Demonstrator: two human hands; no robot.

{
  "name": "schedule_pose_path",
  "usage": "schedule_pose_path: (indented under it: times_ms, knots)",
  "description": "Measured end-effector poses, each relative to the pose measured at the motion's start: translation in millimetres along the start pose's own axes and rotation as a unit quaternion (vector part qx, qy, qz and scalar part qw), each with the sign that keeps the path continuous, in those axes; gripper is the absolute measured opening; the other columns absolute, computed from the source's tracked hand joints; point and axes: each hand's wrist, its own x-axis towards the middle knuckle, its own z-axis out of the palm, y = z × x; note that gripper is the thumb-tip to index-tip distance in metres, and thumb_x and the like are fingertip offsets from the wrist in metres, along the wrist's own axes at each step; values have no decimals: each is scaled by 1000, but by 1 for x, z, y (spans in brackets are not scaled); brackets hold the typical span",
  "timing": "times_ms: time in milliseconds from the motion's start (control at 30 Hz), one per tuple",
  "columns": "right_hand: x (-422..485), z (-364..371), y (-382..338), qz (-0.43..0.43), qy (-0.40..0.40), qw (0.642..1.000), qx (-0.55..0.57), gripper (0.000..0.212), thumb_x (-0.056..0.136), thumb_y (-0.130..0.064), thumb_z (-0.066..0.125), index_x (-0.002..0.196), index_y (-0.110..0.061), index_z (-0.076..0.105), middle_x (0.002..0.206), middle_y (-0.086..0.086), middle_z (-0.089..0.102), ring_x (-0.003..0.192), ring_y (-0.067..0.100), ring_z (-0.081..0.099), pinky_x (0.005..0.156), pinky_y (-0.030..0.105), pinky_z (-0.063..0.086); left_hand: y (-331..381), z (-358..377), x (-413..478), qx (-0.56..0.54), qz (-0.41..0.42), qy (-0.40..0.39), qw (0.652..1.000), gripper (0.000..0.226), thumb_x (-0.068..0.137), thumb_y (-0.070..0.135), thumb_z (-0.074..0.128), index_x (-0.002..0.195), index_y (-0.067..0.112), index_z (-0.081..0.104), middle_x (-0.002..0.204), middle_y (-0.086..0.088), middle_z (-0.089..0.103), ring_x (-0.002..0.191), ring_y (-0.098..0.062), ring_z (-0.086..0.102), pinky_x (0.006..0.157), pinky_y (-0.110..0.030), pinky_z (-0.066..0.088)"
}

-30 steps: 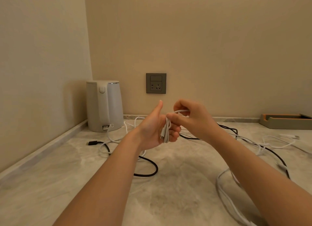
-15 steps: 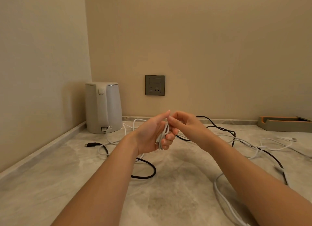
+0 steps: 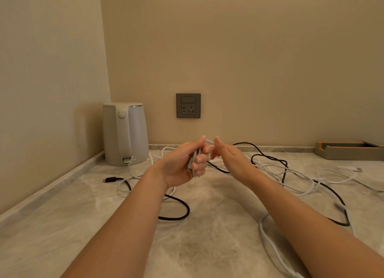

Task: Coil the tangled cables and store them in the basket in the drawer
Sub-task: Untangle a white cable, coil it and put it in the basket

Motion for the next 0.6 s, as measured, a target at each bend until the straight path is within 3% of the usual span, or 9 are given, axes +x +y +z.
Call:
schedule_pose_path:
  times_ms: [133,200,300,400,500,600]
  knots:
    - [-3,-4,1,35,18,999,-14,38,97,-44,42,74,-17,53,66,-3,54,60,13,51,62,28,42,5,-1,1,-98,40,30,994,37,94,35,36,65,14,45,39,8,37,29,-2,35,34,-15,34]
    - [-3,-3,-3,37,2,999,-32,45,97,-44,43,66,-11,49,60,1,50,53,13,45,56,25,37,5,-1,2,-142,57,47,987,43,99,35,32,64,14,46,40,7,38,29,-2,36,34,-15,35]
    - [-6,2,-11,51,-40,995,-81,61,96,-52,38,54,-9,49,59,6,56,53,14,47,61,29,39,7,-3,4,-205,94,72,972,42,101,36,30,68,15,45,42,7,41,31,-2,40,35,-15,38]
    - [-9,8,-18,46,-79,992,-92,62,98,-50,32,51,-13,50,59,3,60,56,14,52,69,31,45,7,-5,6,-254,124,100,954,43,101,36,33,68,14,49,45,7,45,34,-2,45,37,-13,40]
    - [-12,11,-32,14,-122,987,-102,54,101,-40,31,56,-15,47,56,-2,53,52,10,46,63,27,41,9,-9,7,-297,149,123,935,38,101,35,35,77,11,51,50,6,52,39,-2,51,40,-15,44]
    - [-16,16,-48,-46,-168,966,-190,32,101,-28,35,75,-15,49,69,-5,49,65,12,46,64,28,38,13,-13,5,-345,180,157,908,38,101,34,37,83,7,56,54,1,61,44,-6,60,44,-17,51]
